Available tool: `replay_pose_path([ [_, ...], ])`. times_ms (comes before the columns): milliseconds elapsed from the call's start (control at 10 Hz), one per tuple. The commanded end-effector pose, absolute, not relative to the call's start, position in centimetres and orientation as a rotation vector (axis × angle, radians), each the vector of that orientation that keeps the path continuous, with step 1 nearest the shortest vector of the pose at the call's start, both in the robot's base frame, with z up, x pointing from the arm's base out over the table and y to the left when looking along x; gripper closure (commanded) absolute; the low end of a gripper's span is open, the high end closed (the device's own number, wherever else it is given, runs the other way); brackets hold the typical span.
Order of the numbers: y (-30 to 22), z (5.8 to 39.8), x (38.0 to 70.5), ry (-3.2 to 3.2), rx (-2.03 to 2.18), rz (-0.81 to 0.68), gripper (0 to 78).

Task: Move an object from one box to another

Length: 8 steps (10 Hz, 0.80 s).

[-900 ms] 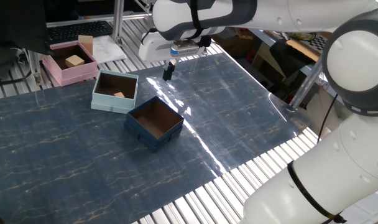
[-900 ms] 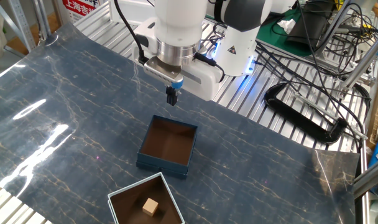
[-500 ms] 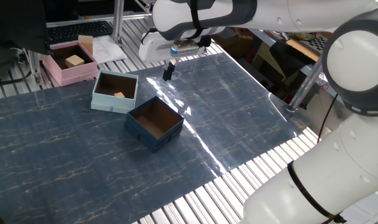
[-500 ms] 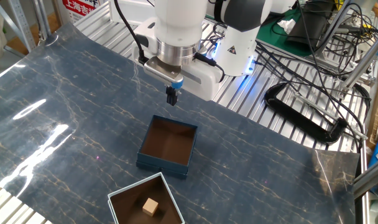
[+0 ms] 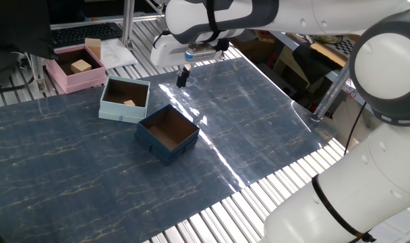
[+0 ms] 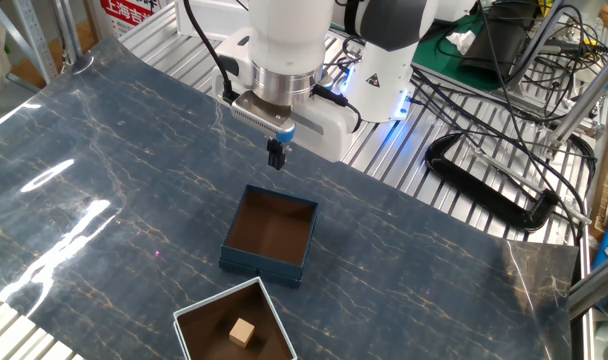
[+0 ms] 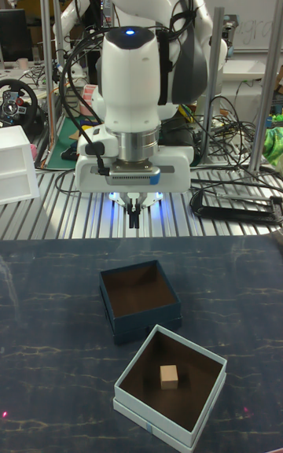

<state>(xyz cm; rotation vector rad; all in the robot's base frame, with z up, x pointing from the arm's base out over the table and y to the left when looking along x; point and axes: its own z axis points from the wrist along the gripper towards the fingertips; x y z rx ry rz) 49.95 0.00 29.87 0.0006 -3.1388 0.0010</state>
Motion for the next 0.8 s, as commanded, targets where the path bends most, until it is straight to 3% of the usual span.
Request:
replay_pose_path([
  [100, 0.0, 29.87, 49.95, -3.064, -0.465, -0.212, 77.6],
  [300, 0.0, 29.87, 49.95, -3.081, -0.463, -0.099, 77.6],
  [800, 0.0, 29.87, 49.95, -3.083, -0.46, -0.106, 77.6],
])
